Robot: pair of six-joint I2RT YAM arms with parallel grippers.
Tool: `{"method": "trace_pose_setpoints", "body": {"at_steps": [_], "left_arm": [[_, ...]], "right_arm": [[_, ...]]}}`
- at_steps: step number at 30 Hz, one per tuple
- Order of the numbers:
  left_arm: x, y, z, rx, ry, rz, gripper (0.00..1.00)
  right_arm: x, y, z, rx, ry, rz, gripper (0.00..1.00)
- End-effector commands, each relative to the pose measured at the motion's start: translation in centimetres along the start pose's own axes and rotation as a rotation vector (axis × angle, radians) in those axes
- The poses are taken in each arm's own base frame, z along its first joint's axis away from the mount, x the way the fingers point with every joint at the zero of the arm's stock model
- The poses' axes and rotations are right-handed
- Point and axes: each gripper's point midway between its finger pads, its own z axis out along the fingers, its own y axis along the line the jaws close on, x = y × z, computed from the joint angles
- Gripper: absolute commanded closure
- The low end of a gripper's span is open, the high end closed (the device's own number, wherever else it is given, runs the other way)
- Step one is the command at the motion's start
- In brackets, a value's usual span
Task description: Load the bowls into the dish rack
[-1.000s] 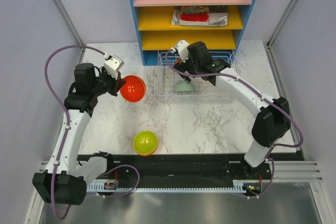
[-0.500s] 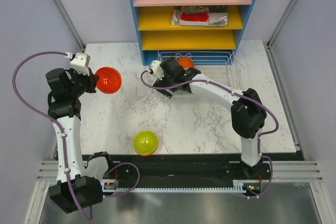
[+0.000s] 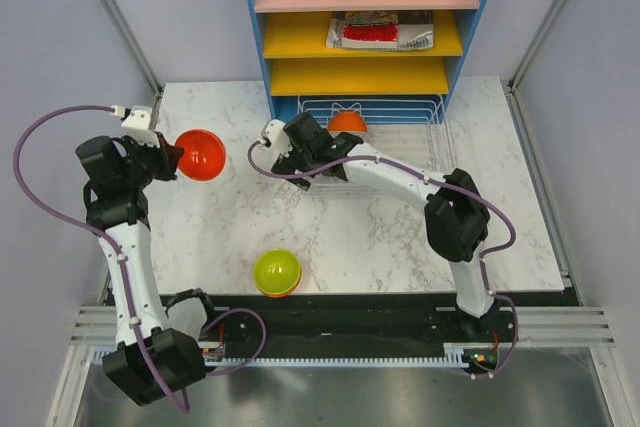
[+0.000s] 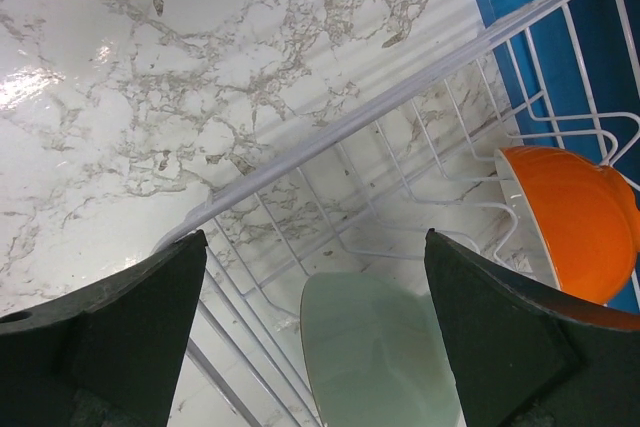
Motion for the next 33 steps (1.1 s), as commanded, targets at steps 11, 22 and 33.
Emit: {"method": "trace_pose_setpoints", "body": {"at_steps": [11, 22, 33], "left_arm": [[-1.7, -1.1, -0.9, 0.039, -0.080, -0.005, 0.98], [-1.6, -1.1, -1.0, 0.045, -0.083, -0.005, 0.98], [-3.0, -2.7, -0.2, 0.199, -0.097, 0.001, 0.98]], "right_arm": [[-4.3, 8.2, 0.0, -0.153, -0.073, -0.078, 0.02], [-7.0, 7.7, -1.6, -0.046, -0.119, -0.067, 0.02], [-10.3, -1.4, -10.1, 0.069, -0.277, 0.096, 0.02]]}}
